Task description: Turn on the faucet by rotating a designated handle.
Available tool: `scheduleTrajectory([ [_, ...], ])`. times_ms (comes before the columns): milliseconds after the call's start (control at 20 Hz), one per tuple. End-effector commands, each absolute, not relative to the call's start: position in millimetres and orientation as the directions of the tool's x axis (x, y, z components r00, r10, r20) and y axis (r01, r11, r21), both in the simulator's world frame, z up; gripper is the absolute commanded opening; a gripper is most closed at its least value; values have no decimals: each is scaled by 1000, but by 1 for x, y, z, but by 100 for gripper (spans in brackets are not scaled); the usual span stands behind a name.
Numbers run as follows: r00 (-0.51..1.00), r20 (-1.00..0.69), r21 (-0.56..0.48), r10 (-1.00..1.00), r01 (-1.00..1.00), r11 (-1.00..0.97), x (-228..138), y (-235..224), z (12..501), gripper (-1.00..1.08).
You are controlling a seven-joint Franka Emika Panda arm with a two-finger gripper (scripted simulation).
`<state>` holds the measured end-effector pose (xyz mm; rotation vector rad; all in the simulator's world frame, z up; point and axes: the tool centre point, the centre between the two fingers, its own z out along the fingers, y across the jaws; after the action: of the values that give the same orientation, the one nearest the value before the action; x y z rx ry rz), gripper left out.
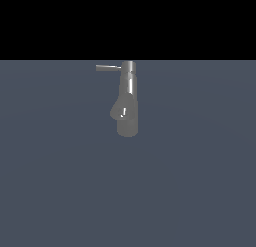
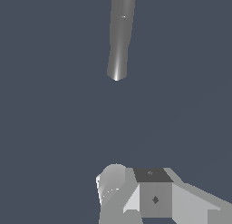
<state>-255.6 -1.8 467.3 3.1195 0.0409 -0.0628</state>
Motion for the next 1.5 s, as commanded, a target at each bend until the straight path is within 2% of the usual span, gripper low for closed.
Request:
scheduleTrajectory([
  [0, 999, -41, 21, 26, 27, -999, -256, -2, 467, -100],
  [350, 999, -40, 15, -4, -3, -1000, -247, -1, 470, -100],
  [650, 996, -42, 2, -78, -78, -997, -226, 1, 474, -100],
  [1450, 896, -70, -34, -438, -441, -897, -115, 11, 474, -100],
])
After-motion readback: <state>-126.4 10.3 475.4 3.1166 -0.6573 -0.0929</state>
